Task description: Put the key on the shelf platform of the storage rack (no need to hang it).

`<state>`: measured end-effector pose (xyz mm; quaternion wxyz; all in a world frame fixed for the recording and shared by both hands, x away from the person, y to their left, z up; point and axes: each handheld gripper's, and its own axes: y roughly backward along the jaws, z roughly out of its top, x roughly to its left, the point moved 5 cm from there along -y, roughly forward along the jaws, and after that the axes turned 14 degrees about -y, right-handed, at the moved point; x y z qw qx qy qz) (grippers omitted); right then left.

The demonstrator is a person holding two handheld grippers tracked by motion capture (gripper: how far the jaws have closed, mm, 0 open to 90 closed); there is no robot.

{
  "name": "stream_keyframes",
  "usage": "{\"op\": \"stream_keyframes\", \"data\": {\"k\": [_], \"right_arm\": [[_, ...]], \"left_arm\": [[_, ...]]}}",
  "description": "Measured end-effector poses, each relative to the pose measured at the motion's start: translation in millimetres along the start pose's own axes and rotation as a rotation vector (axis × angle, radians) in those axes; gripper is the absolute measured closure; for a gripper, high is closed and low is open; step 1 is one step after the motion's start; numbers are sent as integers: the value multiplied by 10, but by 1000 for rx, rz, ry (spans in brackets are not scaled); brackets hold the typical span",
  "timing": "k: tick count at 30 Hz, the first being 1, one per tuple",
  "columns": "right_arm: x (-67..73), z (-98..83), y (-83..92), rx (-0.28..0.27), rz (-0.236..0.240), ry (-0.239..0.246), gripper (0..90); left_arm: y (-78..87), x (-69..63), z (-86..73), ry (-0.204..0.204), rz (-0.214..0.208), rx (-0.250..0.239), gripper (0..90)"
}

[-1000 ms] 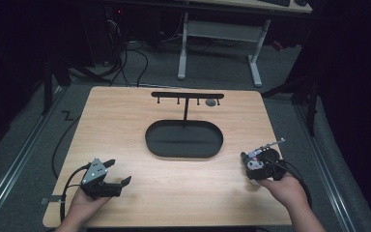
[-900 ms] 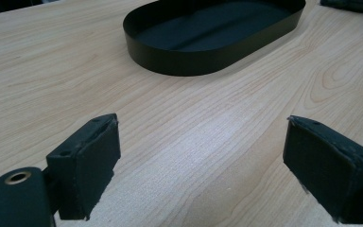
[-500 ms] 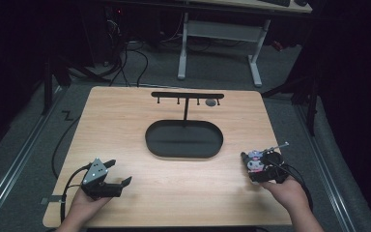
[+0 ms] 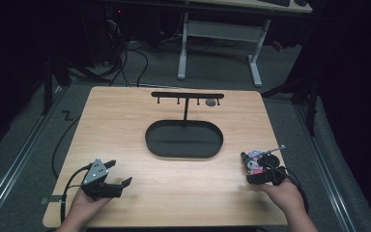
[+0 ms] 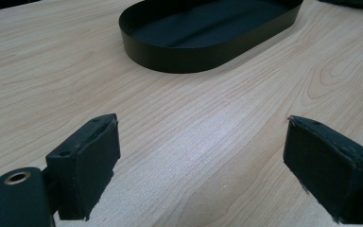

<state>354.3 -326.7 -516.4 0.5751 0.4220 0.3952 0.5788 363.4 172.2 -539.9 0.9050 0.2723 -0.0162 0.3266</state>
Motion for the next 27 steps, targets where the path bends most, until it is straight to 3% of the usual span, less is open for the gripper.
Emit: {"op": "stream_keyframes", "data": {"k": [13, 20, 27], "right_arm": [[15, -34, -92, 7, 3, -1, 238], [-29, -20, -160, 11, -9, -34, 258], [-57, -18, -177, 19, 4, -63, 346]], "left_arm": [[4, -3, 1, 0, -1, 2, 123], [2, -3, 0, 2, 0, 0, 123], [4, -3, -1, 1, 0, 1, 122]]}}
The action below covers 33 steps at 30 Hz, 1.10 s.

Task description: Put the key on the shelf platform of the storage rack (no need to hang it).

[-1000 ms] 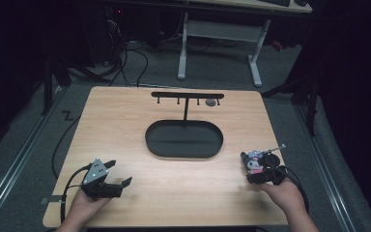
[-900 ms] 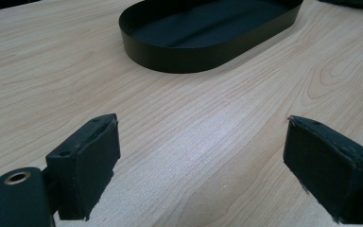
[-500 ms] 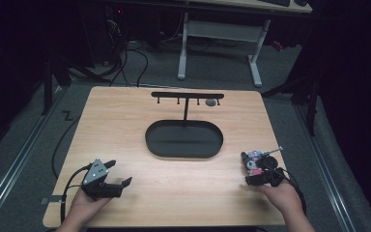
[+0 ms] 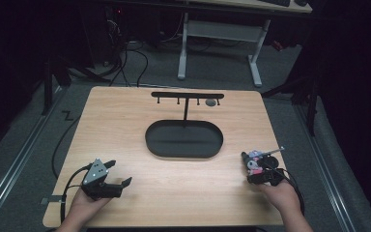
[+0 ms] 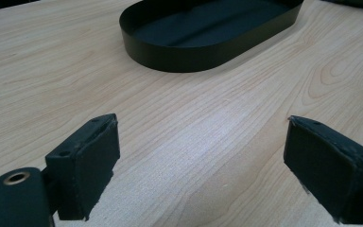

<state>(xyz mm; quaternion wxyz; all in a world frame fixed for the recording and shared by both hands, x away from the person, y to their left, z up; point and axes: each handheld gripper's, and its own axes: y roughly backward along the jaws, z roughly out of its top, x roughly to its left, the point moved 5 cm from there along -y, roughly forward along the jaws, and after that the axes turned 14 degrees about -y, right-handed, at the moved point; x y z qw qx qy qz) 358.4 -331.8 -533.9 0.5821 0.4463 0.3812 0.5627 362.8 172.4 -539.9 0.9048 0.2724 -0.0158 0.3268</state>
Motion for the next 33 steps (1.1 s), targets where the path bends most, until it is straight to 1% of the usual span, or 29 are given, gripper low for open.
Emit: {"op": "stream_keyframes", "data": {"k": [4, 6, 9, 12, 15, 17, 19, 20, 24, 27, 33], "right_arm": [[-32, -11, 23, -13, 3, -7, 396], [-48, -22, 25, -11, 1, -7, 424], [-57, -31, 24, -20, 8, -14, 445], [-56, -34, 31, -23, 3, -9, 470], [-52, -26, 49, -38, -5, 7, 479], [-45, -15, 72, -44, 0, 6, 481], [-33, 2, 107, -52, -5, 7, 482], [-19, 11, 128, -56, 2, 9, 482], [40, 17, 169, -63, 0, 28, 482], [76, 24, 187, -69, 16, 35, 482], [166, 46, 234, -78, 31, 53, 482]], "left_arm": [[1, 0, 0, -1, -1, 2, 122], [1, -2, 1, -1, 0, 1, 123], [-1, -3, 3, -1, 1, 0, 123], [-5, -3, 2, -1, 2, 1, 123], [-5, -4, 1, -2, 2, 1, 123], [-5, -3, 1, -2, 3, 1, 123], [-4, -2, 1, -1, 3, 1, 123], [-4, -2, 2, -1, 3, 1, 123], [-1, 1, 2, 0, 2, 0, 123], [0, 1, 4, -1, 3, -1, 122], [-3, 0, 3, -1, 1, 1, 123]]}}
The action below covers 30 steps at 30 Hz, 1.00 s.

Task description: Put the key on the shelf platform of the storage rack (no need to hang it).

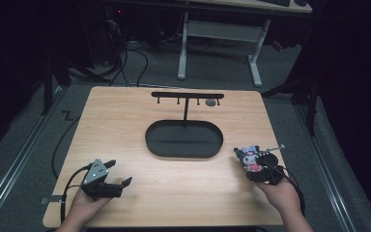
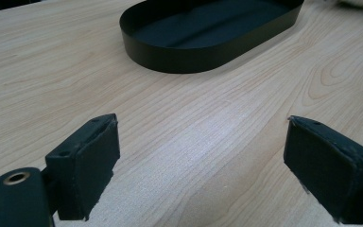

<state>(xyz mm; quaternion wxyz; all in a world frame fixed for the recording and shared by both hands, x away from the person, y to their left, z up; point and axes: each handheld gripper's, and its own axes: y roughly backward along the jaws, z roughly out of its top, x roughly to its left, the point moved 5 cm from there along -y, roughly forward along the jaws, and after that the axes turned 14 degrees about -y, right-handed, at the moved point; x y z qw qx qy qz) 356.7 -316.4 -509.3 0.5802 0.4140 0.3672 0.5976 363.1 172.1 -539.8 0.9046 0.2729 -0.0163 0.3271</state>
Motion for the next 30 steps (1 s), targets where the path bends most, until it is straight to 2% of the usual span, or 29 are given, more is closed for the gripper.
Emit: {"op": "stream_keyframes", "data": {"k": [12, 30], "right_arm": [[170, 128, 153, -30, 21, 24, 482], [384, 290, 232, -54, 38, 62, 481]], "left_arm": [[0, 1, 1, 1, -1, -2, 122], [3, 7, 2, 1, 3, -6, 122]]}}
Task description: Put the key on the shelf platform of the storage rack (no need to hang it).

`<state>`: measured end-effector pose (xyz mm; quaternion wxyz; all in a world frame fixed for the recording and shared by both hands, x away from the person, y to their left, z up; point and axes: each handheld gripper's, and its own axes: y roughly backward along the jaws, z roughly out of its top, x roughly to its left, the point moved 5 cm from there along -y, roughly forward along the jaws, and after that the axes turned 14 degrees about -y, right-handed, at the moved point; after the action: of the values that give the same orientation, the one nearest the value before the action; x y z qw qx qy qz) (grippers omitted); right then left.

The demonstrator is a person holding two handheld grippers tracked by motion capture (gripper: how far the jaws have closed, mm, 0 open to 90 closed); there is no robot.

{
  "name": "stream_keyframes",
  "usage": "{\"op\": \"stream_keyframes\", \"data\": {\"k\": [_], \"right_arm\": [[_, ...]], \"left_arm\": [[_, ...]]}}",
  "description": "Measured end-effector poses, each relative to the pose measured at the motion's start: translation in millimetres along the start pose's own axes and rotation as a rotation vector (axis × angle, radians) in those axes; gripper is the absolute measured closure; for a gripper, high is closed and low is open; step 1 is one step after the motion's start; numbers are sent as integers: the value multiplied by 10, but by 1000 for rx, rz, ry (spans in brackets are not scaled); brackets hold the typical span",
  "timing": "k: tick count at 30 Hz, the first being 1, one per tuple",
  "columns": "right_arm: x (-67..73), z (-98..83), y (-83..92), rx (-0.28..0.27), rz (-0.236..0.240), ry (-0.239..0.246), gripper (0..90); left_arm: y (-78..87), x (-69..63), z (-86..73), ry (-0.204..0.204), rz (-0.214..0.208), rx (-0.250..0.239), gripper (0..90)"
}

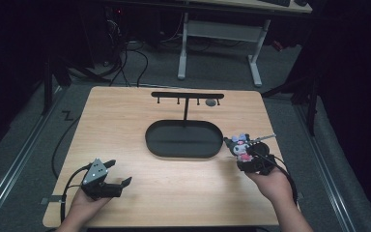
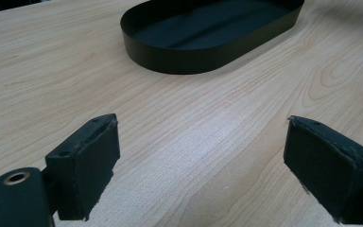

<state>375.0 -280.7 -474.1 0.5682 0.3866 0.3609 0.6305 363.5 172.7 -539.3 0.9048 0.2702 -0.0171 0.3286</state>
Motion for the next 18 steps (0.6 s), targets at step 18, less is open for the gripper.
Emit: {"op": "stream_keyframes", "data": {"k": [18], "right_arm": [[187, 147, -49, 0, 8, 33, 481]], "left_arm": [[5, -4, 0, -2, -3, 1, 122]]}}
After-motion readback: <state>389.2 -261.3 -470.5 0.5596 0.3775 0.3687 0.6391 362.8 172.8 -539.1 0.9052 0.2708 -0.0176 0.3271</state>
